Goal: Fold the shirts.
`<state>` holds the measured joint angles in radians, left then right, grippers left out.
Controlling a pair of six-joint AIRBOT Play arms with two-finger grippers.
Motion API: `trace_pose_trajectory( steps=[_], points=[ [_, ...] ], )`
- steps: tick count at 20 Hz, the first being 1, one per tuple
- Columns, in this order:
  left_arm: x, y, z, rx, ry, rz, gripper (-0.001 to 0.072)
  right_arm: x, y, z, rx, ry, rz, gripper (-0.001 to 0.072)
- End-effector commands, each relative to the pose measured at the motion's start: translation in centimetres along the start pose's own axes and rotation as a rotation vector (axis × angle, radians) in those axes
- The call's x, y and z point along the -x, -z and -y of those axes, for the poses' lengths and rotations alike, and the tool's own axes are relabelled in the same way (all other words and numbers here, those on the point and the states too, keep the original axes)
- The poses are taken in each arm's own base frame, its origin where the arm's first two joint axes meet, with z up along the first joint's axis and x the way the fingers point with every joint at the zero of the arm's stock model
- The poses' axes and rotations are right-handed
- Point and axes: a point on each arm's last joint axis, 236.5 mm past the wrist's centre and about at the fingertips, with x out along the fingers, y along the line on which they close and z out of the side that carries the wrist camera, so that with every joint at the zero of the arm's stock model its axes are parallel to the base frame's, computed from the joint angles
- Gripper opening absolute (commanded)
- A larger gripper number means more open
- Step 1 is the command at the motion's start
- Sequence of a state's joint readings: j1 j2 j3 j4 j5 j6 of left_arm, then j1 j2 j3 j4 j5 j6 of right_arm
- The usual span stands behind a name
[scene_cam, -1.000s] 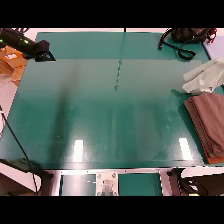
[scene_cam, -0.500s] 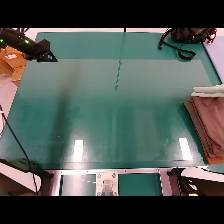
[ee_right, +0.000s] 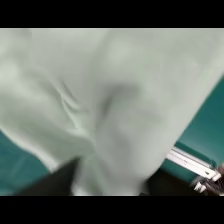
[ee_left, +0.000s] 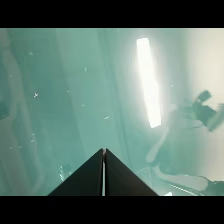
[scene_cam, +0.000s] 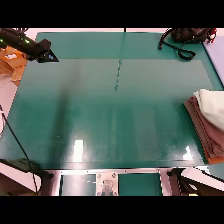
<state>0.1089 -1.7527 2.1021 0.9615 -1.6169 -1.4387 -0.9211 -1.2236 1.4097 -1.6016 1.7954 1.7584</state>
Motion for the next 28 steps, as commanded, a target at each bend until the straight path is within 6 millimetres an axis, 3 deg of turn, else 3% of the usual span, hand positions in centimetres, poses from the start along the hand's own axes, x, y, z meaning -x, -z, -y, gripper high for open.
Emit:
trace_pose_trajectory(
  steps=[1,4,6,7,8,9,12,15,17,20,23,26,28],
  points=[
    [0.1,0.2,0.1,-0.005,0.003,-0.009,0.0027,-5.3,2.6,2.3,-0.004,0.112,-0.142,0.0666],
    [0.0,-0.1,0.2,-0.009,0.005,0.003,0.0027,-5.0,1.9,0.7,-0.005,0.072,-0.138,0.0665],
    [0.1,-0.3,0.5,-0.010,0.016,0.015,0.0026,-2.8,0.1,-2.8,0.033,-0.016,-0.057,0.0660],
    [0.1,-0.4,0.9,-0.011,0.035,0.017,0.0026,-1.5,-0.7,-5.0,0.069,-0.074,-0.002,0.0603],
    [0.2,-0.4,1.5,-0.012,0.059,0.020,0.0026,0.1,-1.3,-7.9,0.118,-0.150,0.052,0.0276],
    [0.4,-0.4,1.9,-0.014,0.070,0.022,0.0026,1.5,-1.4,-10.6,0.165,-0.219,0.094,0.0029],
    [1.8,0.3,2.9,-0.023,0.061,0.028,0.0025,3.9,0.1,-17.5,0.311,-0.357,0.170,0.0015],
    [2.3,3.7,2.7,0.008,0.019,-0.009,0.0026,3.2,5.5,-22.4,0.526,-0.377,0.154,0.0013],
    [2.2,7.1,2.9,0.024,0.013,-0.044,0.0026,1.7,10.6,-24.7,0.686,-0.388,0.141,0.0013],
    [1.8,13.3,2.6,0.068,-0.024,-0.084,0.0026,-2.6,19.4,-25.1,0.895,-0.375,0.071,0.0014],
    [1.3,19.2,1.8,0.097,-0.080,-0.104,0.0026,-5.9,26.2,-24.8,1.033,-0.411,0.012,0.0014],
    [1.1,22.3,1.0,0.105,-0.118,-0.139,0.0027,-6.9,29.5,-25.4,1.111,-0.454,0.006,0.0014],
    [1.0,22.4,1.0,0.107,-0.116,-0.143,0.0027,-7.0,30.5,-25.3,1.142,-0.453,-0.002,0.0015]
  ],
)
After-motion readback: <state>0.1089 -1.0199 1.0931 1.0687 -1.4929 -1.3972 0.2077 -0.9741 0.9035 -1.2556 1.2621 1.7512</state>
